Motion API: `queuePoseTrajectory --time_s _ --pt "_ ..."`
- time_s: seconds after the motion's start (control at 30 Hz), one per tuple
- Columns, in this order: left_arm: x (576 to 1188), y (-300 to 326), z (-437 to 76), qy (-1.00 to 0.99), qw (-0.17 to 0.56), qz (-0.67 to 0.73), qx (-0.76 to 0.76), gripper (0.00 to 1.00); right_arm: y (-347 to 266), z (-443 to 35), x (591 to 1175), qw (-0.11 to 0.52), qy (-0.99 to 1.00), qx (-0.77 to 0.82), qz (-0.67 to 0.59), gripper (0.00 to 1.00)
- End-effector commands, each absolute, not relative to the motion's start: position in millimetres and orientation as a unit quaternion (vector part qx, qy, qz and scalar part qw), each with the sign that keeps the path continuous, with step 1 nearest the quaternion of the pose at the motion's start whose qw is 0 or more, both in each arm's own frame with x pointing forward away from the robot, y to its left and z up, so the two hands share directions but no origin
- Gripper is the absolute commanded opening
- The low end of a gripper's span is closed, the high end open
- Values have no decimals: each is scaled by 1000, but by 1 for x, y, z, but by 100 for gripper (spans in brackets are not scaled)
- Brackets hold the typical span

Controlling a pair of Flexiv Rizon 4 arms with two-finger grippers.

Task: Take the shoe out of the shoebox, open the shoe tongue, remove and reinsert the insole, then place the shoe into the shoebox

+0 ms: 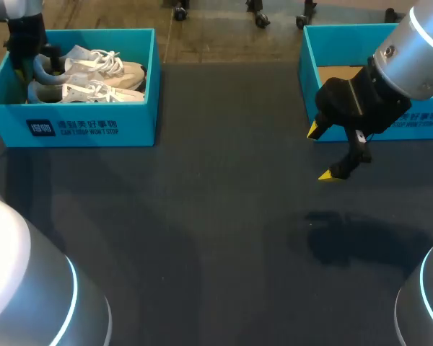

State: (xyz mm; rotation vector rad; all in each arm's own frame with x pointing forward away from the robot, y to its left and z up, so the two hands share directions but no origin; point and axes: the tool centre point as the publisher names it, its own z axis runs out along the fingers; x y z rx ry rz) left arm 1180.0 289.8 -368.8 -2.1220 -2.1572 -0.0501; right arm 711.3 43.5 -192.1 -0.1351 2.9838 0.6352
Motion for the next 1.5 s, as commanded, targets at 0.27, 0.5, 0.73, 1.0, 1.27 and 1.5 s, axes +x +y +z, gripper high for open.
queuePoseTrajectory --time_s 0.27,0.5,0.73,1.0,1.27,1.5 --pt "1170 282 -322 -701 21 0 -712 100 45 -193 712 44 976 -44 207 100" --pt "1164 278 -292 -691 10 17 -723 100 45 -193 712 44 976 -44 207 100" --pt "1149 276 -266 -700 -1 -6 -714 100 45 -193 712 44 976 -44 207 100" --pt "1127 276 -256 -699 -21 -12 -715 100 45 -193 712 44 976 -44 207 100" --pt "1112 279 -258 -699 -25 -20 -715 100 45 -193 712 44 976 -44 207 100" --pt "1099 281 -261 -693 -19 -28 -720 100 45 -193 712 44 976 -44 207 100"
